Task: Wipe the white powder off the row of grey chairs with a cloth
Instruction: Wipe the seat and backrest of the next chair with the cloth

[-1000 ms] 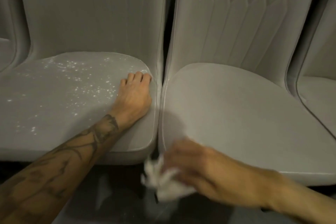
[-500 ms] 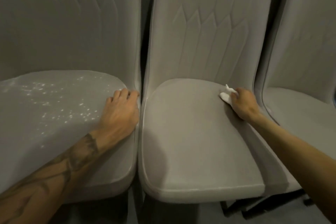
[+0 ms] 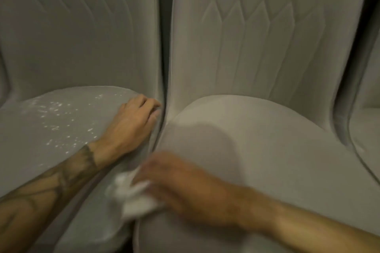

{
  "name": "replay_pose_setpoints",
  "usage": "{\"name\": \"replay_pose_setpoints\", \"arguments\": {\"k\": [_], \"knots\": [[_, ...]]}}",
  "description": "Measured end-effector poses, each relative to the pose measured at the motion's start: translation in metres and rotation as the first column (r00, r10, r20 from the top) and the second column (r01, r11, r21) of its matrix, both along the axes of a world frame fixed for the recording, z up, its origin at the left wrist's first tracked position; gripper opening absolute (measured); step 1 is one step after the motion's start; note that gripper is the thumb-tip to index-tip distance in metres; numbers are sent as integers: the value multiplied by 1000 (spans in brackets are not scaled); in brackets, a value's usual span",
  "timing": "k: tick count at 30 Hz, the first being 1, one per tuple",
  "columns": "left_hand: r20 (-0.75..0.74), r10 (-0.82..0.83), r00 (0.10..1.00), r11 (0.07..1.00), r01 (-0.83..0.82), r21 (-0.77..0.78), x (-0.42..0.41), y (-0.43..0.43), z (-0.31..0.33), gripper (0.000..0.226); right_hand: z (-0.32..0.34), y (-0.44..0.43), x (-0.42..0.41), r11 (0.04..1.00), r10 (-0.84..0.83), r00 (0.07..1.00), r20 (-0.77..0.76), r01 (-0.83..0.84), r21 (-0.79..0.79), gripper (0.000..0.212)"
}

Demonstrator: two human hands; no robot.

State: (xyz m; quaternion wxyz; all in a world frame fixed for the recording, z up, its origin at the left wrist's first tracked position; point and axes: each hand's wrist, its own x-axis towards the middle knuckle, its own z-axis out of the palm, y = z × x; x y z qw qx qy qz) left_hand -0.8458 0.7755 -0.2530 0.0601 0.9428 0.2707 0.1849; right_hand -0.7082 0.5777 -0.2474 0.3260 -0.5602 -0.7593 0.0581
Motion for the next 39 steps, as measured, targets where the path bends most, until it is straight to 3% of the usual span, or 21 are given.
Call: {"name": "replay_pose_setpoints", "arguments": {"k": [1, 3, 6, 11, 13, 15, 18, 21, 23, 28, 30, 32, 35, 39], "knots": [[-25, 19, 1000, 1000, -19, -14, -1, 0, 2, 42, -1, 3, 2, 998, 47, 999, 7, -47, -32, 29], [-28, 34, 999, 999, -35, -36, -1, -2, 1, 37, 4, 13, 14, 998, -63, 996, 57, 64, -2, 23], [22, 21, 1000, 999, -21, -25, -3, -3, -4, 27, -7, 29, 34, 963, -253, 966, 48, 256, -83, 22], [1, 17, 1000, 1000, -17, -6, -4, -3, -8, 34, -2, -11, -31, 988, 91, 993, 69, -82, -130, 22], [7, 19, 1000, 1000, -18, -6, -3, -6, -8, 35, 17, -25, -40, 930, 304, 952, 21, -292, -222, 22], [17, 30, 999, 999, -29, -23, -1, -10, -6, 38, 29, -26, -36, 887, 385, 921, -59, -387, -251, 23], [-4, 40, 999, 996, -40, -78, -1, -12, -5, 43, 29, 6, -6, 993, 118, 993, 24, -117, -25, 20], [38, 22, 999, 997, -19, -81, -3, -11, -6, 40, 8, 37, 19, 971, -240, 966, 102, 240, 8, 22], [41, 18, 999, 998, -16, -67, -3, -12, -7, 37, -6, 29, 11, 967, -249, 959, 134, 254, -25, 22], [78, 20, 997, 999, -18, -30, 4, -8, -10, 37, 19, -7, -11, 966, 151, 987, 47, -137, -218, 22], [128, 6, 992, 1000, -3, -25, 11, -8, -6, 42, 25, 3, 11, 992, 48, 999, 7, -47, -119, 20], [201, -14, 979, 1000, 14, 1, 22, -9, 3, 50, 26, 17, 45, 987, -158, 987, -31, 159, 39, 20], [308, -16, 951, 996, -11, 86, 48, -8, 23, 57, 35, 34, 101, 890, -407, 908, -101, 419, 180, 20], [401, -4, 916, 981, -75, 180, 89, 0, 54, 64, 66, 47, 161, 729, -579, 795, -180, 603, 323, 14]]}}
